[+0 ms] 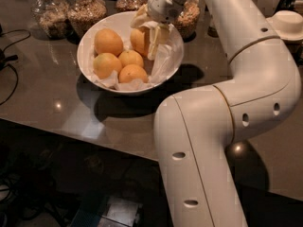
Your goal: Pick orange from white bowl
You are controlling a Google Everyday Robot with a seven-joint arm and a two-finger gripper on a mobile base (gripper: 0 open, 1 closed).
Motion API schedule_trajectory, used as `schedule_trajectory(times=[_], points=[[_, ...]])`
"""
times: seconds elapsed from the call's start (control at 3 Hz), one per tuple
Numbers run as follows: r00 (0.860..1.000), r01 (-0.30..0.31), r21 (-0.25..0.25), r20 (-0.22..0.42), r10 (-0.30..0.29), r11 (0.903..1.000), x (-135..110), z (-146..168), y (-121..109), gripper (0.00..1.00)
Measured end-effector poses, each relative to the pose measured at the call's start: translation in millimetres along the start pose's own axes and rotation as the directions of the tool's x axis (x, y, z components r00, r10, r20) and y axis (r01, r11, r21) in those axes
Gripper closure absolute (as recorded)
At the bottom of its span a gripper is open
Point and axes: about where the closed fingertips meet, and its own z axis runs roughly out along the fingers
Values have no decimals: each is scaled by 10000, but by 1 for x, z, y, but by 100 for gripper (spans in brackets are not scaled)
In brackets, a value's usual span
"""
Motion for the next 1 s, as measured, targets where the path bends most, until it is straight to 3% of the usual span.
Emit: schedule_trajectory(times=[0.33, 1.0], points=[[9996, -284, -124, 58, 284, 9995, 9, 10, 1, 25], [9951, -983, -156, 24, 983, 9950, 30, 17, 6, 67]])
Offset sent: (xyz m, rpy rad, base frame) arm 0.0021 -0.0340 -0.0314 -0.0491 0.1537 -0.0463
